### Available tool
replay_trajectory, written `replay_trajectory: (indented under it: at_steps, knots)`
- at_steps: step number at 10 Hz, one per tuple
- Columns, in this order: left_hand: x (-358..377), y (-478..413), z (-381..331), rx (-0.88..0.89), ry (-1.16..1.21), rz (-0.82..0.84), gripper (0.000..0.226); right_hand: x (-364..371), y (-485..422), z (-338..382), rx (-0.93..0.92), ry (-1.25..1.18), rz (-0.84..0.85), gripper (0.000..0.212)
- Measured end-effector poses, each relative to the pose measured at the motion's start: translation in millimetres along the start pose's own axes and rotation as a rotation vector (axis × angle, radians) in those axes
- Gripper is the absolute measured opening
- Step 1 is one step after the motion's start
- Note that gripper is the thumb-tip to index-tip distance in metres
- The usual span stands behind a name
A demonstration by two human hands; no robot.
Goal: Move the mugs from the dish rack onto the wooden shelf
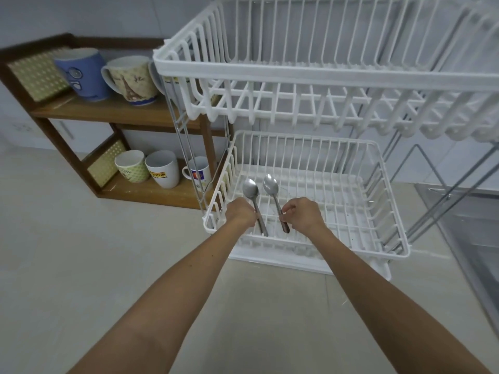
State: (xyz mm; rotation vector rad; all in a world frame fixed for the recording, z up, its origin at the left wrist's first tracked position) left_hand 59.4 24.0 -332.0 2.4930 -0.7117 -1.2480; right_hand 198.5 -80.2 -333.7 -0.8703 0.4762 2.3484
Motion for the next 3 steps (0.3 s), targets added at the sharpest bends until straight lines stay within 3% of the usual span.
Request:
replay_trajectory:
  at_steps: [2,3]
  knots:
    - [-4.2,6.1,-4.6,0.092,-0.052,-0.085,0.024,0.4,2.2,2.8,-0.014,0.029,0.014,0.022]
    - [-12.4,11.9,-13.3,0.230,-0.021,-0.152,0.022,-0.9,5.8,9.5,-0.010,0.050,-0.005,0.028]
Point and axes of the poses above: each hand's wrist, its own y-axis away from the middle knuckle, its own x-axis out of the palm, z = x × y, the point moved 6 cm from there along -y, towards the middle knuckle, and after that the axes turned 5 degrees about -x, right-handed, at the moved point
